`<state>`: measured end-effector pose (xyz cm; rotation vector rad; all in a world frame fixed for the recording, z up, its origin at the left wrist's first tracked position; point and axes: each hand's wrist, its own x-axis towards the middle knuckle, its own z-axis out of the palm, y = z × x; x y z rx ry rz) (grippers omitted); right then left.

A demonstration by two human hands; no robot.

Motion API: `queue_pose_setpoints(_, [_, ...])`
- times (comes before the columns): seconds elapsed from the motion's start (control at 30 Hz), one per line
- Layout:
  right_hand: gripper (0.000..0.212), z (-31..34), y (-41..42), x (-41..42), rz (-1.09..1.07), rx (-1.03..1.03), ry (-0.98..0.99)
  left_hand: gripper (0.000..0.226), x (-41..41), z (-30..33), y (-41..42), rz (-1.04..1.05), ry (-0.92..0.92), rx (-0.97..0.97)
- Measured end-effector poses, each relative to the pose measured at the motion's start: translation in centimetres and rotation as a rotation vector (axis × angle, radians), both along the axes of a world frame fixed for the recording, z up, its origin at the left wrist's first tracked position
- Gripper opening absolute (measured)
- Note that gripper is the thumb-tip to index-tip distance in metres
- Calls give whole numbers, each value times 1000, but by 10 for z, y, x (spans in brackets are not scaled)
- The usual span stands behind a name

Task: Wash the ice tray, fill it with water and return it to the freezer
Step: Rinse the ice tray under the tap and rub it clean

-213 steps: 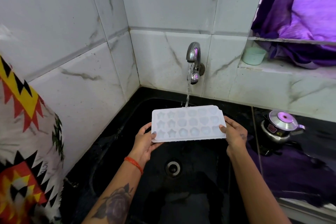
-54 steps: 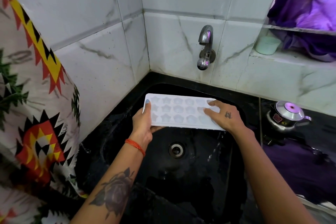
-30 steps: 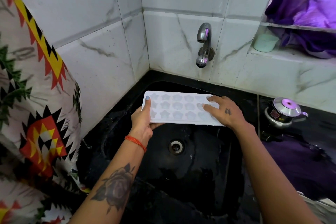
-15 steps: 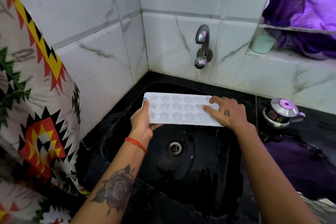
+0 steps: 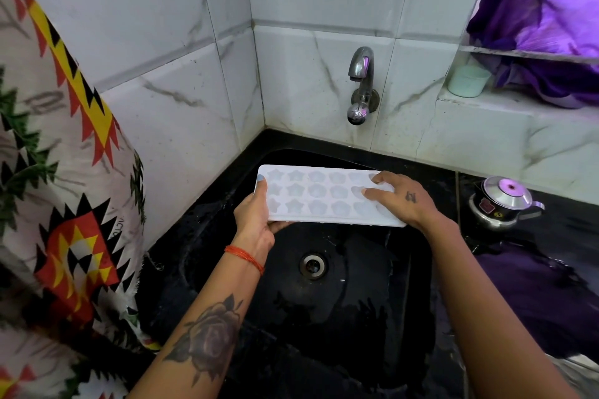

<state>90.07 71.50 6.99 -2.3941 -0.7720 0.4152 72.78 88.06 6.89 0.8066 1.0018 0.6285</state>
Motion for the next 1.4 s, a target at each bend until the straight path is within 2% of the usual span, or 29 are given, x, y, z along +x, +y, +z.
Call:
queue_pose_setpoints(0.17, [50, 2, -1, -3, 10, -163, -184, 29, -1, 0, 0, -5, 8, -1])
queue_pose_setpoints(0.33, [53, 3, 1, -5, 6, -237, -230, 31, -1, 0, 1, 0, 9, -5])
queue_pose_setpoints(0.6, [48, -2, 0, -2, 24, -67, -75, 31, 0, 0, 1, 9, 11, -8])
queue_pose_setpoints(0.73, [50, -7, -1, -3, 30, -69, -146, 31, 0, 0, 2, 27, 12, -4])
queue_pose_setpoints(1.0, [72, -5, -1, -11, 24, -165, -343, 27, -2, -1, 3, 34, -6, -4])
queue_pose_setpoints(1.27, [78, -2, 0, -14, 52, -93, -222, 26, -1, -1, 2, 26, -1, 15])
queue_pose_setpoints(1.4, [75, -4, -3, -14, 52, -122, -248, 28, -2, -3, 2, 30, 8, 19])
